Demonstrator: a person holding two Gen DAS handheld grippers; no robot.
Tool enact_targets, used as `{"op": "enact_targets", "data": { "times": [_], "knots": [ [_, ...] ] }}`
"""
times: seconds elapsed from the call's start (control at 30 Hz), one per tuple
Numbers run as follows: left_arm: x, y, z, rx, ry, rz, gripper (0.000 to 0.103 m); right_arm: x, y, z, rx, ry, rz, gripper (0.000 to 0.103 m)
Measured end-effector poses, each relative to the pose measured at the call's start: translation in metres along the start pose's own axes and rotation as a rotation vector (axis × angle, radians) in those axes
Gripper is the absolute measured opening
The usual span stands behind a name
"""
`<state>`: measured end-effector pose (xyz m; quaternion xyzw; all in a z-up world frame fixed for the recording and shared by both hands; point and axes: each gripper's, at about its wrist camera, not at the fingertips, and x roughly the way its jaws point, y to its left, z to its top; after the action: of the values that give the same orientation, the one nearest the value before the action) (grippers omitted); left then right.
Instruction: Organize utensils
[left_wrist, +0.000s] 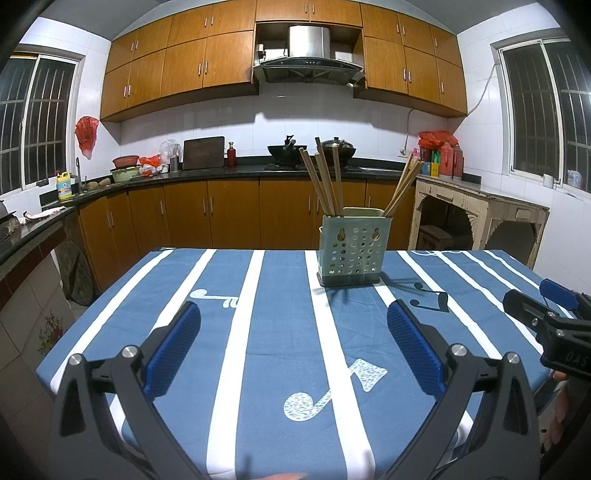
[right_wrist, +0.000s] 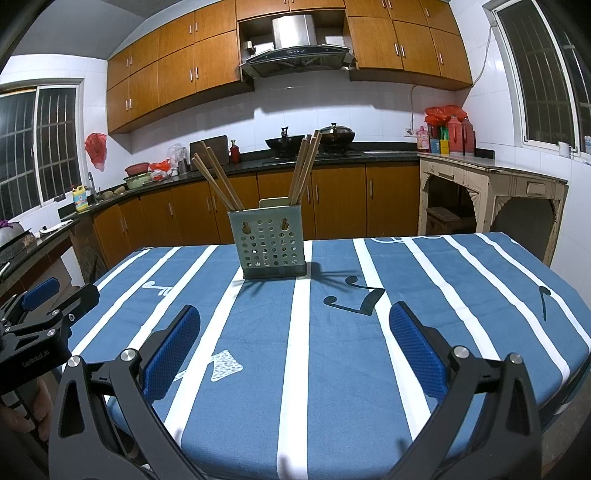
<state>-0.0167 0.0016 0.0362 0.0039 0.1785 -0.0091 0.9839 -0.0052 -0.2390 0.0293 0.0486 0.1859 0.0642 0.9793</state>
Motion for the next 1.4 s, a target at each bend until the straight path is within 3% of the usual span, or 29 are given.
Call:
{"op": "enact_targets", "data": {
  "times": [1.4],
  "knots": [
    [-0.004, -0.011, -0.005, 0.009, 0.001, -0.001, 0.099, -0.001, 0.001, 0.002, 0.005, 0.004, 0.0, 0.101]
  ]
}}
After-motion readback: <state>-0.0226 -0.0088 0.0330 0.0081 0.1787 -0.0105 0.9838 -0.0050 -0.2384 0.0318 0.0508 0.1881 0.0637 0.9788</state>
